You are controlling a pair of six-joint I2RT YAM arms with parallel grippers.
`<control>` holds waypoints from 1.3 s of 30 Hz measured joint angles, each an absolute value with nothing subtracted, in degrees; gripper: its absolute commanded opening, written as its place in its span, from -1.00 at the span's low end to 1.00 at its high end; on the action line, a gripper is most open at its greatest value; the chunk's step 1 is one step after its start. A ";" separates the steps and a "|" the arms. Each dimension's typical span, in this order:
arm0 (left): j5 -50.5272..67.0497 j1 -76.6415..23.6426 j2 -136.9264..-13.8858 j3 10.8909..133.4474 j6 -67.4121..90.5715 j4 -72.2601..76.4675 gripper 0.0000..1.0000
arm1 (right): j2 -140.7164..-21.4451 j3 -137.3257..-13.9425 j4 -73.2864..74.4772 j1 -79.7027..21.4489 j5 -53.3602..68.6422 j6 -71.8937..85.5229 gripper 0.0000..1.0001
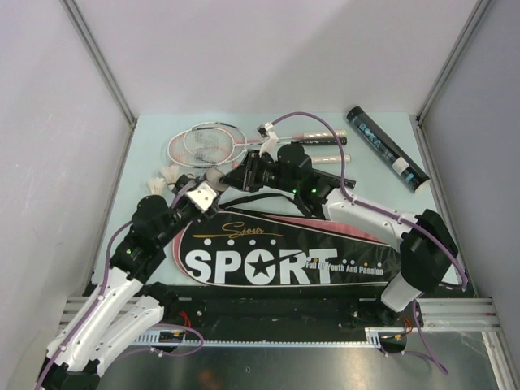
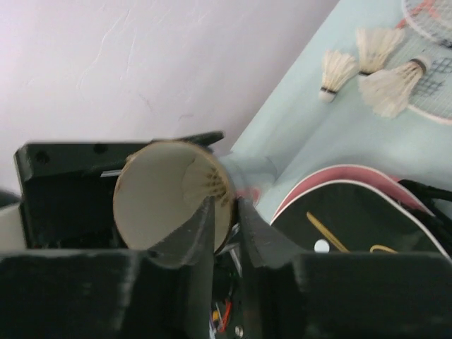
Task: Pack up the badminton gear
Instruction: Pick up the shuttlecock at the center of the board.
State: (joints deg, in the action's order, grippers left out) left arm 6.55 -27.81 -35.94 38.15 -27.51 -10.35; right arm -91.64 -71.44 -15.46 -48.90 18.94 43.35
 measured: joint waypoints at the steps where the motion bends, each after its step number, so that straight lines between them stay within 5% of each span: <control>1: 6.52 -27.81 -35.94 38.13 -27.55 -10.46 -0.59 | -92.07 -71.81 -15.81 -48.90 19.07 43.64 -1.00; 7: 5.21 -27.79 -35.68 36.95 -27.92 -9.47 -0.06 | -92.75 -72.49 -14.35 -48.07 18.39 46.68 -1.00; 17: 5.56 -28.84 -32.05 33.10 -26.79 -4.71 0.27 | -92.73 -72.49 -13.98 -45.28 26.22 52.62 -1.00; 20: 5.91 -28.97 -31.09 32.56 -26.52 -4.32 0.88 | -92.73 -72.49 -14.17 -44.82 28.25 53.71 -1.00; 23: 3.84 -28.47 -30.65 31.97 -25.39 -5.58 0.99 | -92.38 -72.47 -14.48 -43.33 29.02 53.76 -1.00; 31: 1.13 -27.92 -32.86 30.96 -24.93 -7.88 0.77 | -91.00 -72.47 -15.70 -39.81 29.15 53.15 -1.00; 39: -2.39 -28.12 -37.45 32.42 -25.93 -8.73 -0.06 | -90.52 -72.47 -14.96 -40.60 28.05 51.57 -0.99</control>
State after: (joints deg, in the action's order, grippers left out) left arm -2.39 -28.12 -37.45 32.42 -25.93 -8.73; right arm -90.52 -72.47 -14.96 -40.60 28.05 51.57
